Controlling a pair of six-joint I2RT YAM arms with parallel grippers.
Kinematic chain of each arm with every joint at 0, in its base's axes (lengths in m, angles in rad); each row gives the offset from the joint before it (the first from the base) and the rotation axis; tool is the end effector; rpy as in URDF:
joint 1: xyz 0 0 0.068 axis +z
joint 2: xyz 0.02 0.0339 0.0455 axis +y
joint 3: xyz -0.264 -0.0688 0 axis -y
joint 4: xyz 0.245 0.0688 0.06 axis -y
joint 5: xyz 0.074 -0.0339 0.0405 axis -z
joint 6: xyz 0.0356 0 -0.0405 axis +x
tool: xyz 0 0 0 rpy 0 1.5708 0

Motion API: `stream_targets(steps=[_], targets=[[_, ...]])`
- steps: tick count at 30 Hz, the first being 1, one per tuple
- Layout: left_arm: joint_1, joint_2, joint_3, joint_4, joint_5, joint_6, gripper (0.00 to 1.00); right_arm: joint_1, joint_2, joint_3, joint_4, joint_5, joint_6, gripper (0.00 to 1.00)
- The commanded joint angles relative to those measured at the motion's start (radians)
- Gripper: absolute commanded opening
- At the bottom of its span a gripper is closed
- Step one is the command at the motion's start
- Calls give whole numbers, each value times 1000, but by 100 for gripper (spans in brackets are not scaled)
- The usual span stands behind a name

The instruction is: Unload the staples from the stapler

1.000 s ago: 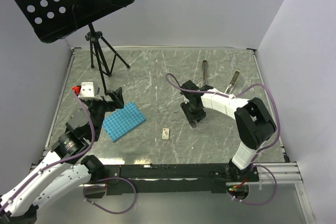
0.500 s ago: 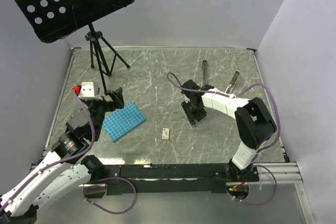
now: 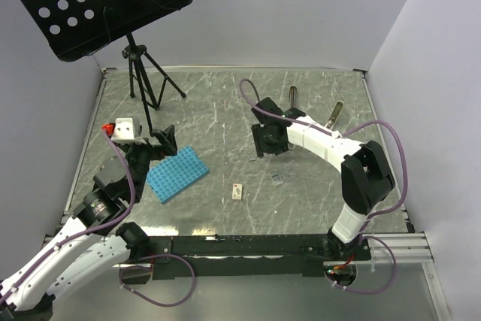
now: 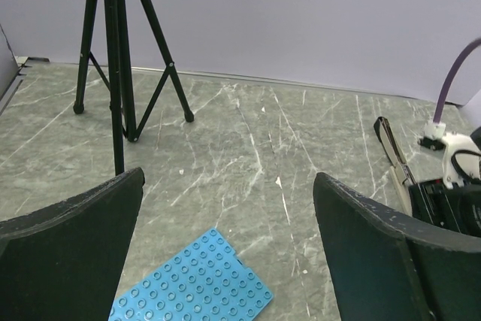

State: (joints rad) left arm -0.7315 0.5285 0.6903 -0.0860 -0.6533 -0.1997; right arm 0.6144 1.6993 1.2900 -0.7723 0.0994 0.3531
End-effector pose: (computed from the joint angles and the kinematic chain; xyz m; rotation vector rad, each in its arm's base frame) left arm 0.1083 -0.0682 0.3530 -0.1280 1.5107 -0.2586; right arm 0.2831 0.1954 0.2316 -0.3314 2.7287 0.1309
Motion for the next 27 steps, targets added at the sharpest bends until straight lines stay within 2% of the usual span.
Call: stream_targets(steps=[1, 4, 10, 27], targets=[[4, -21, -2, 38, -11, 9, 99, 53, 43, 107, 10, 77, 118, 63], [4, -24, 0, 38, -9, 8, 99, 70, 109, 172, 24, 79, 133, 63], [4, -24, -2, 37, -9, 6, 99, 85, 253, 267, 19, 48, 27, 61], [6, -15, 0, 40, -9, 13, 99, 81, 352, 218, 47, 40, 47, 60]])
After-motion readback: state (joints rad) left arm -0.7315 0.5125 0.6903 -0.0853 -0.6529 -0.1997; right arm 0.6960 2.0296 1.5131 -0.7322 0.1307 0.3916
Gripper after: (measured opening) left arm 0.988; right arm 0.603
